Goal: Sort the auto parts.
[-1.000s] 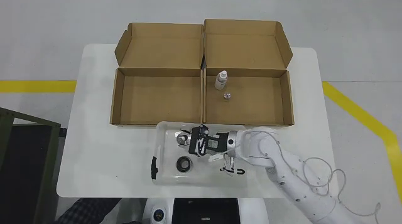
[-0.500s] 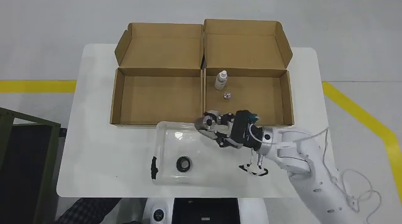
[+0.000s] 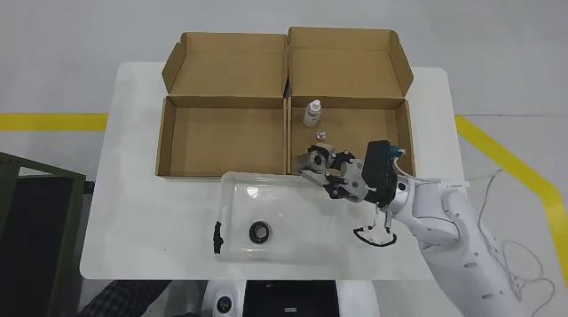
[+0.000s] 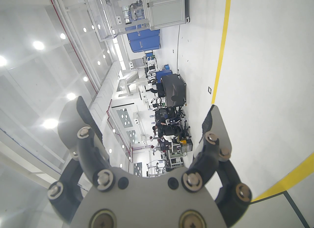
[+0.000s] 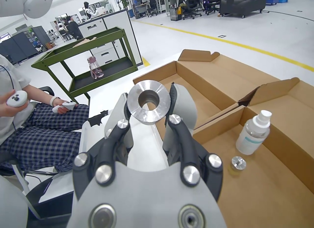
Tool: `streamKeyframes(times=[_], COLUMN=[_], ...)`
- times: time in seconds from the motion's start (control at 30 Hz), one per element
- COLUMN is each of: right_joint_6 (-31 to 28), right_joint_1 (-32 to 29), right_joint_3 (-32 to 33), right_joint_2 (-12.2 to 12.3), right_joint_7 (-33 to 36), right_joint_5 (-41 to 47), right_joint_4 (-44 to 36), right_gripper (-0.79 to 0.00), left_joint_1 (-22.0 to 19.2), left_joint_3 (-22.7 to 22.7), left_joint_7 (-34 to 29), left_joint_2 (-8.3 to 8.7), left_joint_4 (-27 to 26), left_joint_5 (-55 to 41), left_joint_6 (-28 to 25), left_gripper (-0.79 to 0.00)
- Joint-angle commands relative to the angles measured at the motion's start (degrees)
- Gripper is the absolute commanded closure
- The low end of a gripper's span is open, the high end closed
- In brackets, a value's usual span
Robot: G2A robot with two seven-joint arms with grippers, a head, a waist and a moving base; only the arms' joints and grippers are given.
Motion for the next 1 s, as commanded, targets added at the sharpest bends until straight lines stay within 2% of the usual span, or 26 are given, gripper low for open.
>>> streamKeyframes(times=[0.0,0.87,0.97], right_joint_6=[0.12,0.12,1.51], right_joint_1=[0.00,0.00,0.15], right_joint_3=[0.03,0.03,-0.24], right_joint_2=[0.02,0.02,-0.06], right_joint_7=[0.13,0.13,-0.20], right_joint_5=[0.25,0.25,-0.19], right_joint_4=[-0.02,-0.02,-0.40], right_gripper=[0.000,0.000,0.000], left_joint_1=[0.00,0.00,0.00], left_joint_3=[0.00,0.00,0.00], left_joint_7=[0.00,0.00,0.00], left_joint_2=[0.00,0.00,0.00], left_joint_4=[0.00,0.00,0.00], left_joint_5=[0.00,0.00,0.00], left_joint_6=[0.00,0.00,0.00], left_gripper=[-0.785,-0.785,-0.785])
